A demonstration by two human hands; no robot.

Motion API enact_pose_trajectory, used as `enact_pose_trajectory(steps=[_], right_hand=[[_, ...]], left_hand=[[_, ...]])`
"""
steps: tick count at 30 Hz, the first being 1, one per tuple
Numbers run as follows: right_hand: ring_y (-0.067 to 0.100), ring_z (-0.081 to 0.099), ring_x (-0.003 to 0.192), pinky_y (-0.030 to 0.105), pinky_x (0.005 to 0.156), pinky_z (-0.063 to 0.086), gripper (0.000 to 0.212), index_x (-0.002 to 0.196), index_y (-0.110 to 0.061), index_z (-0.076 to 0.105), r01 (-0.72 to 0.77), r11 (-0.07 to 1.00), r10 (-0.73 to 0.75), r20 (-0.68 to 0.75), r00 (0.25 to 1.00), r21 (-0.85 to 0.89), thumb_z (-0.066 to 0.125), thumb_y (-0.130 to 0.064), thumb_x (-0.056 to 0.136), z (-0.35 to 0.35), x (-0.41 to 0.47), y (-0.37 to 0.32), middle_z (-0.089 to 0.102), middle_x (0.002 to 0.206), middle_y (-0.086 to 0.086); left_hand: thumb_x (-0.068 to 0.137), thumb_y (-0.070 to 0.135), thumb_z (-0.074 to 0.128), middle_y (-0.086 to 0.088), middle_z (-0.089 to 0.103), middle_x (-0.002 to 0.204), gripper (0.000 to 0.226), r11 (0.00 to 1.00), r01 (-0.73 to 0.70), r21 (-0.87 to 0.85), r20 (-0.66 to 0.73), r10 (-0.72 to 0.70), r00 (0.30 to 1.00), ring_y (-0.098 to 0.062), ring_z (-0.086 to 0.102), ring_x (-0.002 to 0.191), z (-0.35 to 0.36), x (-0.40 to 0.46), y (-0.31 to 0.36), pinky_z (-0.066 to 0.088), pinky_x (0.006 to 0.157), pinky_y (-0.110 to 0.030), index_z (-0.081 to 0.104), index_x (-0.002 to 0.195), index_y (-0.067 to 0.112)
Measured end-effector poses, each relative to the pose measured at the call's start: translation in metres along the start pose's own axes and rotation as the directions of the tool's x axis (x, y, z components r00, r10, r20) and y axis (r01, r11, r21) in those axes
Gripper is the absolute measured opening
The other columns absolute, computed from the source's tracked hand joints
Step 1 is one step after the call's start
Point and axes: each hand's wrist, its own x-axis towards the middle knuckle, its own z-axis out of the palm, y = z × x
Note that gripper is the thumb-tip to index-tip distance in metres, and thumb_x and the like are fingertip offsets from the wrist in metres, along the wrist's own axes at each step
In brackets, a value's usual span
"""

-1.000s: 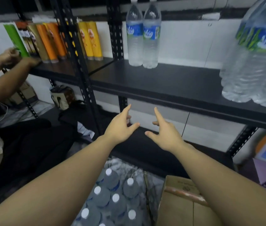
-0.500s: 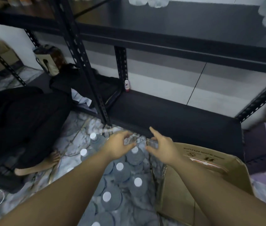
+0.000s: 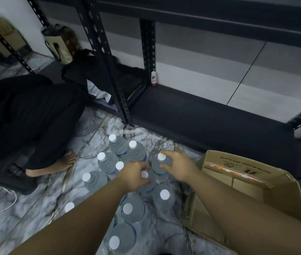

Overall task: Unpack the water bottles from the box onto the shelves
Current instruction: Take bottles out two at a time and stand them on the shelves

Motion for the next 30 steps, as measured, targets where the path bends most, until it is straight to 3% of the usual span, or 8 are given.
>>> enact_pose_trajectory(steps=[5,10,16,20,24,27,30], right_hand=[[0.028,0.053,0.134,0.042,0.107,0.049,0.059,0.155,-0.033,0.049,0.008,0.994,-0.004,0.041,0.999,-0.109,0.070,-0.034,0.100,0.009,0.017,-0.007,0.051,0.149,0.005],[0.030,0.059,0.120,0.038,0.088,0.050,0.044,0.136,-0.028,0.059,0.006,0.983,-0.002,0.021,1.000,-0.184,0.072,-0.023,0.095,0.009,0.023,-0.009,0.052,0.133,0.005],[0.033,0.062,0.112,0.035,0.076,0.043,0.026,0.118,-0.018,0.058,0.003,0.965,-0.017,-0.048,0.999,-0.264,0.069,-0.020,0.094,0.012,0.019,0.000,0.058,0.122,0.006],[0.033,0.063,0.110,0.033,0.075,0.040,0.022,0.117,-0.011,0.059,0.001,0.971,-0.018,-0.069,0.997,-0.238,0.066,-0.019,0.099,0.012,0.009,0.001,0.060,0.122,0.010],[0.031,0.064,0.106,0.031,0.075,0.039,0.017,0.110,-0.011,0.060,-0.033,0.988,0.022,-0.075,0.997,-0.153,0.068,-0.018,0.096,-0.002,-0.013,0.007,0.062,0.118,0.012],[0.031,0.063,0.097,0.037,0.073,0.046,0.015,0.093,-0.017,0.055,0.000,0.993,-0.015,-0.127,0.992,-0.115,0.070,-0.021,0.093,-0.030,-0.028,-0.001,0.064,0.106,0.012],[0.030,0.062,0.096,0.042,0.078,0.053,0.020,0.092,-0.013,0.058,0.024,0.991,-0.045,-0.161,0.986,-0.131,0.073,-0.025,0.092,-0.064,-0.044,-0.011,0.062,0.104,0.010]], left_hand=[[0.082,0.038,0.082,-0.005,0.064,0.112,0.038,0.997,-0.002,0.083,-0.024,0.004,1.000,-0.026,0.063,0.105,0.007,0.007,-0.006,0.052,0.084,-0.036,0.069,0.112,0.019],[0.079,0.033,0.081,-0.002,0.057,0.105,0.032,0.997,-0.019,0.079,-0.014,0.020,1.000,-0.029,0.061,0.094,0.012,0.013,-0.009,0.055,0.079,-0.041,0.058,0.099,0.025],[0.078,0.023,0.082,-0.004,0.057,0.104,0.030,0.995,-0.066,0.075,-0.029,0.069,0.997,-0.027,0.061,0.093,0.012,0.017,-0.014,0.053,0.075,-0.036,0.066,0.102,0.016],[0.075,0.018,0.079,-0.004,0.060,0.097,0.019,0.996,-0.075,0.043,-0.064,0.078,0.995,-0.027,0.062,0.088,0.013,0.015,-0.015,0.056,0.075,-0.043,0.068,0.090,0.013],[0.075,0.017,0.081,0.001,0.060,0.092,0.016,0.997,-0.074,-0.006,-0.098,0.074,0.992,-0.023,0.062,0.085,0.011,0.007,-0.011,0.054,0.072,-0.038,0.065,0.079,0.018],[0.076,0.018,0.079,0.004,0.059,0.090,0.018,0.995,-0.096,-0.037,-0.120,0.091,0.989,-0.020,0.060,0.082,-0.006,-0.001,0.005,0.054,0.072,-0.037,0.062,0.076,0.022],[0.078,0.015,0.078,0.001,0.059,0.089,0.024,0.991,-0.118,-0.063,-0.155,0.107,0.982,-0.023,0.059,0.081,-0.025,-0.008,0.023,0.047,0.066,-0.034,0.056,0.073,0.024]])
